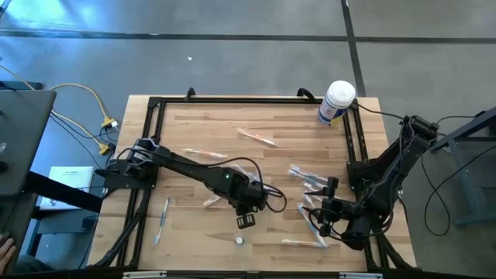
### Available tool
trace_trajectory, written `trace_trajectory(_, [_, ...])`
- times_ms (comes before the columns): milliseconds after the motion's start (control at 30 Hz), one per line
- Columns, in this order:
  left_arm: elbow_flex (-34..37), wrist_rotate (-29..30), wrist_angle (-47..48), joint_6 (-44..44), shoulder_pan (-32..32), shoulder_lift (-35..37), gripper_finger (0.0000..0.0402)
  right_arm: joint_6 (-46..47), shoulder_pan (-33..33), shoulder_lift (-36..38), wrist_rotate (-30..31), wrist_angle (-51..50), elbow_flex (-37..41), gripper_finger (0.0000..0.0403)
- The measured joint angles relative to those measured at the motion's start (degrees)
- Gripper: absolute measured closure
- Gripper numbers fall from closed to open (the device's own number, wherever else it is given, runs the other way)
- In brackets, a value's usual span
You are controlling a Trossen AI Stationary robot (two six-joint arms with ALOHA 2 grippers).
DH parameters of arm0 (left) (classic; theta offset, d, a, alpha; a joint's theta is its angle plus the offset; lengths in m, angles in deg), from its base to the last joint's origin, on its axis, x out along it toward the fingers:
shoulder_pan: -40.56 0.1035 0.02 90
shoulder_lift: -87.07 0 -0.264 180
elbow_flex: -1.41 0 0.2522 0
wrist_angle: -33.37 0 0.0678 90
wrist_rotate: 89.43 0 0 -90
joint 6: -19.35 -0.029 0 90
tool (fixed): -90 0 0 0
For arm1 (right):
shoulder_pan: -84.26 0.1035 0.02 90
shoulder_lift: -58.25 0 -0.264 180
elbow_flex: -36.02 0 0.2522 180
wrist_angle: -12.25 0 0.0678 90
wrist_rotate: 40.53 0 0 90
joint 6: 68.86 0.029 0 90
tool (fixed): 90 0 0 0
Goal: Pick & Place toothbrushing station
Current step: Put the blue mouthwash into the transparent organizer
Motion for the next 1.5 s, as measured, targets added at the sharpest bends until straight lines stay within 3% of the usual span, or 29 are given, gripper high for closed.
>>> trace_trajectory(400, [-4.6, 6.0, 6.9, -1.9, 0.7, -0.4, 0.0322, 0.0, 0.0, 0.0, -0.3, 0.0, 0.0, 0.0198])
trace_trajectory(867, [-4.6, 3.1, 8.6, -3.7, 1.0, -3.6, 0.0322, 0.0, 0.0, 0.0, -1.0, 0.0, 0.0, 0.0198])
trace_trajectory(1100, [-4.6, 2.8, 8.7, -3.8, 2.2, -5.1, 0.0291, 0.0, 0.0, 0.0, -1.1, 0.0, 0.0, 0.0198])
trace_trajectory(1500, [-4.6, 1.0, 7.9, -5.7, 2.6, -5.7, 0.0283, 0.0, 0.0, 0.0, -1.3, 0.0, 0.0, 0.0198])
